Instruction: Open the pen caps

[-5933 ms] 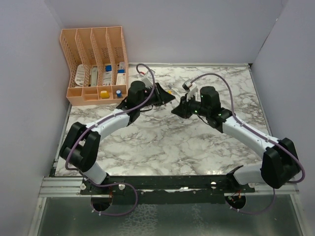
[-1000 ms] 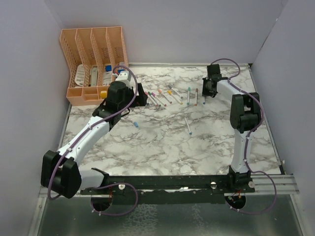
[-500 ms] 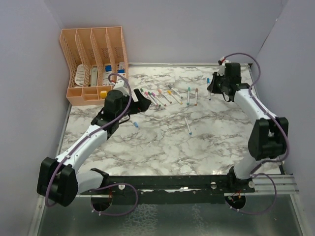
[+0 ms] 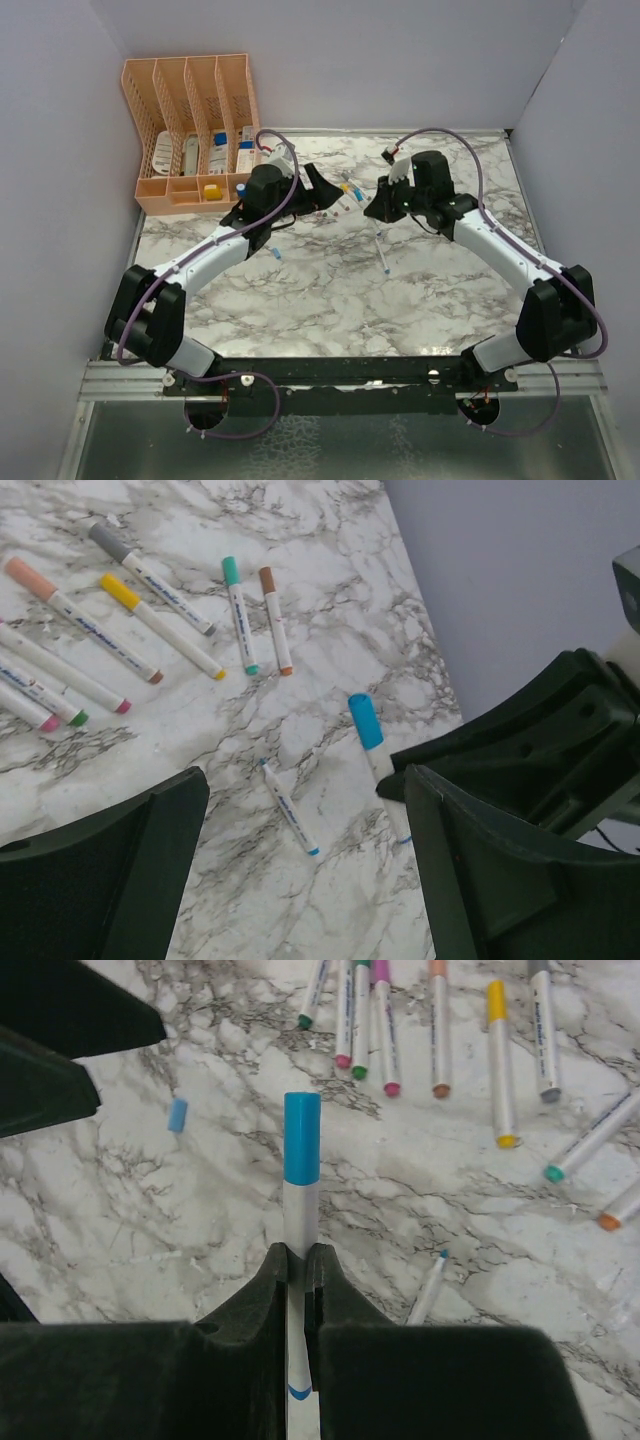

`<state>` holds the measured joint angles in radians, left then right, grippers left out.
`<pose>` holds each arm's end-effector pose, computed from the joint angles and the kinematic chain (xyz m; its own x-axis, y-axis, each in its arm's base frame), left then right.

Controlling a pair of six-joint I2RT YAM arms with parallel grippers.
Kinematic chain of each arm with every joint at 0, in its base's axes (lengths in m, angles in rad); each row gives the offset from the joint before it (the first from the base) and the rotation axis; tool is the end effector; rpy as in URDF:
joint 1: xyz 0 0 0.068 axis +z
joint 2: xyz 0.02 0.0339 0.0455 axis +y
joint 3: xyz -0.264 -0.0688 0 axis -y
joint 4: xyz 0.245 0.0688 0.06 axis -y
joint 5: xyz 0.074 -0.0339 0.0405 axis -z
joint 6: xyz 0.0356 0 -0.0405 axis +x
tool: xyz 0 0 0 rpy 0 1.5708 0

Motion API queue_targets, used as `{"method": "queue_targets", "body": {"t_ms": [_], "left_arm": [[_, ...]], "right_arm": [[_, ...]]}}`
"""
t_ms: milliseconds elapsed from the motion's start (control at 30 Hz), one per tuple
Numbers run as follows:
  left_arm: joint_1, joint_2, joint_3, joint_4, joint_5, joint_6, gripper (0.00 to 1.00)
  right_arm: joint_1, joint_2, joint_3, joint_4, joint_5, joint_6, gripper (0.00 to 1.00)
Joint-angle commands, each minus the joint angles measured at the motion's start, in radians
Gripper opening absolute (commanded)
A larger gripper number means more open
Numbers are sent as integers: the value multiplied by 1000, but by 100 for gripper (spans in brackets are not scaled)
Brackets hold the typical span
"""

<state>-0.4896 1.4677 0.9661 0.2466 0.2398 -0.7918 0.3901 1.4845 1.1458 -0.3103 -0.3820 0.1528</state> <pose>0.2975 -0.1681 0.2835 -0.6258 -0.4498 -0.6372 0.3050 0.6108 -0.7307 0.3034 0.1391 0.2870 -0.6480 -0.1137 -0.7531 -0.5352 0.7716 0.3439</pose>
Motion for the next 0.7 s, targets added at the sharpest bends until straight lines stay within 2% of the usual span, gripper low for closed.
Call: {"method": "queue_targets", "body": {"t_ms": [0, 400, 667], "left_arm": [[-22, 23, 34, 65, 13, -36, 82], [-65, 89, 38, 111, 15, -77, 80], [-77, 89, 25, 130, 15, -96, 69]], "right_arm": [[52, -70, -17, -1, -18, 10, 1], [168, -47, -19, 45, 7, 30, 1], [203, -31, 1, 51, 25, 31, 1]]}}
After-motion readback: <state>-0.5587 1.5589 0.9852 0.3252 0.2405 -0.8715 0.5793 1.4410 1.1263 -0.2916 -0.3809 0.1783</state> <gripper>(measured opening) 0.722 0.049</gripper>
